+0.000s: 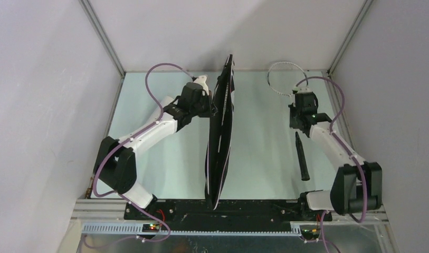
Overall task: Pack up the badminton gear
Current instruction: Pick up the racket from the center of the board, then place the racket in the racket bag.
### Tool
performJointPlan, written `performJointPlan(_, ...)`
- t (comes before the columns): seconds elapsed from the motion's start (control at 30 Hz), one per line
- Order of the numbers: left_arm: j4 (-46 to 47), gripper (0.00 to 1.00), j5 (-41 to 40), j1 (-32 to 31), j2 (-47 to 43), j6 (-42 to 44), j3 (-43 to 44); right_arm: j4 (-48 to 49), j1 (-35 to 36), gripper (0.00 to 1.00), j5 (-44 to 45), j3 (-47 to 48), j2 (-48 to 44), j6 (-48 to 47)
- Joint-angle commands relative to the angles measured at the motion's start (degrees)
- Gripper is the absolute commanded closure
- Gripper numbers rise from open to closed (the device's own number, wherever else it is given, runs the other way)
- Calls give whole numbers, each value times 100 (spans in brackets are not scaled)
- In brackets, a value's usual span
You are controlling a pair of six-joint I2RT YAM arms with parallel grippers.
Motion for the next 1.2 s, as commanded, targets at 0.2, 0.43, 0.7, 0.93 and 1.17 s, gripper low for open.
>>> performJointPlan(0.2,-134,100,-594,100,-151,285,602,82,707,100,615,-268,-1493,78)
performJointPlan(0.43,-1068,100,-1461,101,-213,686,1270,40,1046,100,459,-488,-2220,153)
performJointPlan(0.7,-954,100,-1191,128,-119,729,1184,-179,1650,100,384,-522,-2809,120)
performJointPlan(0.93,-1309,100,-1236,408,1153,519,2181,61,2657,100,766,-674,-2706,134)
performJointPlan(1.17,-1131,100,-755,469,1384,405,2310,216,3594,100,1242,-724,-2310,-144)
